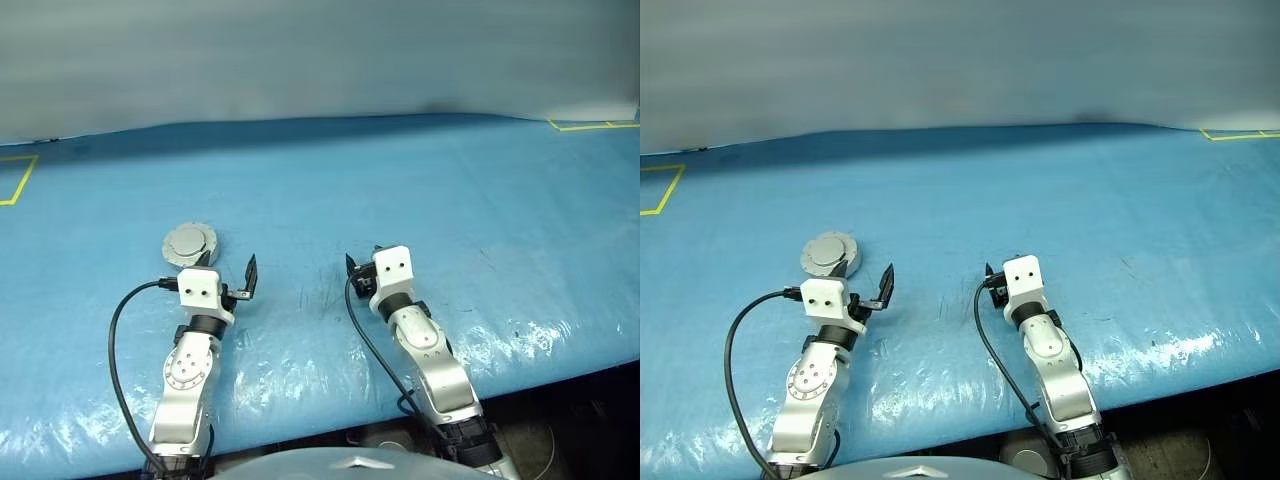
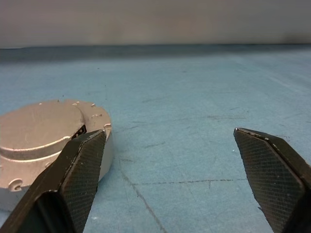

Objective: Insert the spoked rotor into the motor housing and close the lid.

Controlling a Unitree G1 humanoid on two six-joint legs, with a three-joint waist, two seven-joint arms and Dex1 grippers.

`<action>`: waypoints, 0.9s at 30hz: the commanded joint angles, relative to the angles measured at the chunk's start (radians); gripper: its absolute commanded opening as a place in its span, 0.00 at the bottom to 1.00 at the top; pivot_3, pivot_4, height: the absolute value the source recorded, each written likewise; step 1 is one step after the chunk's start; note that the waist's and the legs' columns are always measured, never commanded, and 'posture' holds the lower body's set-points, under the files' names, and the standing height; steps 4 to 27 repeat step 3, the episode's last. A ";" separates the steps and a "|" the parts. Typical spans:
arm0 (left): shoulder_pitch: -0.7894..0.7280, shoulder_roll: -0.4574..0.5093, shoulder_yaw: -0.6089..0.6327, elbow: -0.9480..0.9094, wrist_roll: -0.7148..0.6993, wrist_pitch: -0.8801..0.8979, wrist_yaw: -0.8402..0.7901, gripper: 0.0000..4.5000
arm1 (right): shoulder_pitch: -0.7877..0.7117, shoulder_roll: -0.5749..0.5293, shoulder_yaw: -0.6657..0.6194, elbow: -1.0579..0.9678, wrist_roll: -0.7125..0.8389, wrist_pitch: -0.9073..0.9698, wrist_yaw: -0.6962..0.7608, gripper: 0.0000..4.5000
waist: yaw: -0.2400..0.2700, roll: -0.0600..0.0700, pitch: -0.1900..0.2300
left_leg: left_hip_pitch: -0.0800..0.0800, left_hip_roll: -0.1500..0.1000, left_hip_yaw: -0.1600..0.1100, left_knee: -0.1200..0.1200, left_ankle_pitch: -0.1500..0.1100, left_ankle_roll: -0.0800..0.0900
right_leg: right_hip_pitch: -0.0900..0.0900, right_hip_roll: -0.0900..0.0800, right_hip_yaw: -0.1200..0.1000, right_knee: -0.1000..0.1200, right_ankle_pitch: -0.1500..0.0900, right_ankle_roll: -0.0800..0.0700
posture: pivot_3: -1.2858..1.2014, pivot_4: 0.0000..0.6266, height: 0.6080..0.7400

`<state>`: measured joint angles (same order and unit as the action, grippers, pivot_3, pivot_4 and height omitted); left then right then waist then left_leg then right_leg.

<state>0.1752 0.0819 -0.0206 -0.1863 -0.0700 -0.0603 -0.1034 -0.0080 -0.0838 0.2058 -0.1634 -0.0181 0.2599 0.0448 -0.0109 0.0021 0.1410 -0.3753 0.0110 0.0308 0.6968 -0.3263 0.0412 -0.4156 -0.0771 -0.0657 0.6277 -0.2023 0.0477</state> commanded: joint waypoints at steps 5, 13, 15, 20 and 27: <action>-0.026 -0.014 0.029 0.005 -0.017 0.011 0.013 1.00 | 0.000 0.020 -0.017 -0.030 -0.012 -0.039 -0.009 0.71 | 0.000 0.000 0.000 | 0.000 0.000 0.000 0.000 0.000 0.000 | 0.000 0.000 0.000 0.000 0.000 0.000 | 0.52 0.24 1.00; -0.026 -0.014 0.029 0.005 -0.017 0.011 0.013 1.00 | 0.000 0.020 -0.017 -0.030 -0.012 -0.039 -0.009 0.71 | 0.000 0.000 0.000 | 0.000 0.000 0.000 0.000 0.000 0.000 | 0.000 0.000 0.000 0.000 0.000 0.000 | 0.52 0.24 1.00; -0.026 -0.014 0.029 0.005 -0.017 0.011 0.013 1.00 | 0.000 0.020 -0.017 -0.030 -0.012 -0.039 -0.009 0.71 | 0.000 0.000 0.000 | 0.000 0.000 0.000 0.000 0.000 0.000 | 0.000 0.000 0.000 0.000 0.000 0.000 | 0.52 0.24 1.00; -0.026 -0.014 0.029 0.005 -0.017 0.011 0.013 1.00 | 0.000 0.020 -0.017 -0.030 -0.012 -0.039 -0.009 0.71 | 0.000 0.000 0.000 | 0.000 0.000 0.000 0.000 0.000 0.000 | 0.000 0.000 0.000 0.000 0.000 0.000 | 0.52 0.24 1.00; -0.026 -0.014 0.029 0.005 -0.017 0.011 0.013 1.00 | 0.000 0.020 -0.017 -0.030 -0.012 -0.039 -0.009 0.71 | 0.000 0.000 0.000 | 0.000 0.000 0.000 0.000 0.000 0.000 | 0.000 0.000 0.000 0.000 0.000 0.000 | 0.52 0.24 1.00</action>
